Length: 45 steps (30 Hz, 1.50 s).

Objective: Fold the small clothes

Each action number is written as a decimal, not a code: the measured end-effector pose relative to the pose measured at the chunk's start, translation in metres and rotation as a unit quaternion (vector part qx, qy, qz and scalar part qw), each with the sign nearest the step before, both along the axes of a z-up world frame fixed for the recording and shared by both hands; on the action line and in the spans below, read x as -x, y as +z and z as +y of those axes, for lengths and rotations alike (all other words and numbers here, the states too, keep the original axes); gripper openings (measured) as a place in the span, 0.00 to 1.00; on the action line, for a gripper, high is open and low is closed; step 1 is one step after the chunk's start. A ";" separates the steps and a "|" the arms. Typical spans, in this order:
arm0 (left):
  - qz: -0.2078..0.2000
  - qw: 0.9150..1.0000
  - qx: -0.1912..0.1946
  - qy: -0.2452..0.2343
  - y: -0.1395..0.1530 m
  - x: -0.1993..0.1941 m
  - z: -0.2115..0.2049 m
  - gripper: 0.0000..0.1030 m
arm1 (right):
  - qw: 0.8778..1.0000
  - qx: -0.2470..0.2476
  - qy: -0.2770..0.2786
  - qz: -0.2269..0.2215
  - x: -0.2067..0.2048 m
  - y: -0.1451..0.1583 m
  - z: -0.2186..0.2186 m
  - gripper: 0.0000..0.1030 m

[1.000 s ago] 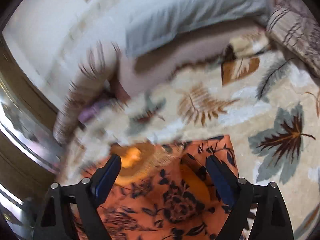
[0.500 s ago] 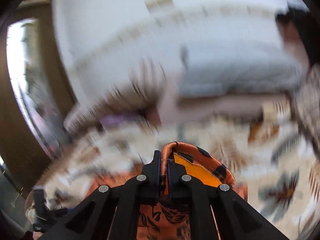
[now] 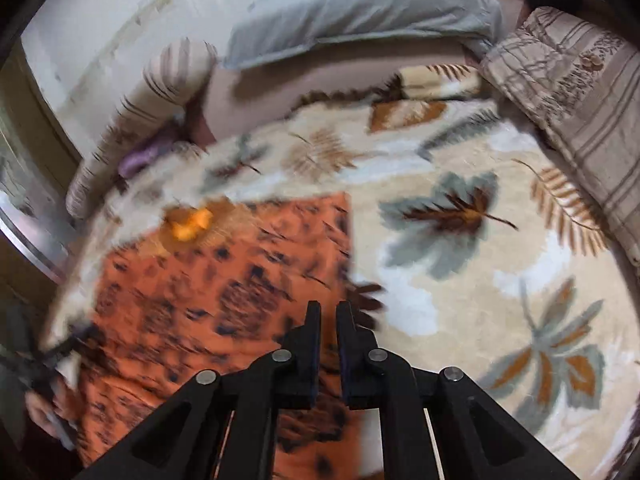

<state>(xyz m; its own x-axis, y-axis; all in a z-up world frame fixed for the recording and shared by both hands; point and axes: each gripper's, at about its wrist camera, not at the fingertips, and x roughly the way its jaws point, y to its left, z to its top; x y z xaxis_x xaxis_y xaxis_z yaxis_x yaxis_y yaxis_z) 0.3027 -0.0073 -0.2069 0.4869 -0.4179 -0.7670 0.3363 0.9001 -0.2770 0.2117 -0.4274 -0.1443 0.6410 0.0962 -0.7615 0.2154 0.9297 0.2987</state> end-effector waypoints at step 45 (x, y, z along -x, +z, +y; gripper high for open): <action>-0.082 0.982 -0.160 0.063 0.045 0.202 0.060 0.87 | 0.977 -0.057 -0.036 -0.203 0.175 0.026 0.062 0.84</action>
<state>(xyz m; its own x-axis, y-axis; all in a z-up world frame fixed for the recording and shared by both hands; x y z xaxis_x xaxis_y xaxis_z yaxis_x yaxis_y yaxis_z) 0.1008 0.0524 -0.1620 0.6477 -0.0969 -0.7557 0.2328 0.9696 0.0751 0.0362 -0.3657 -0.1185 0.8965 0.1096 -0.4293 0.1202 0.8725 0.4736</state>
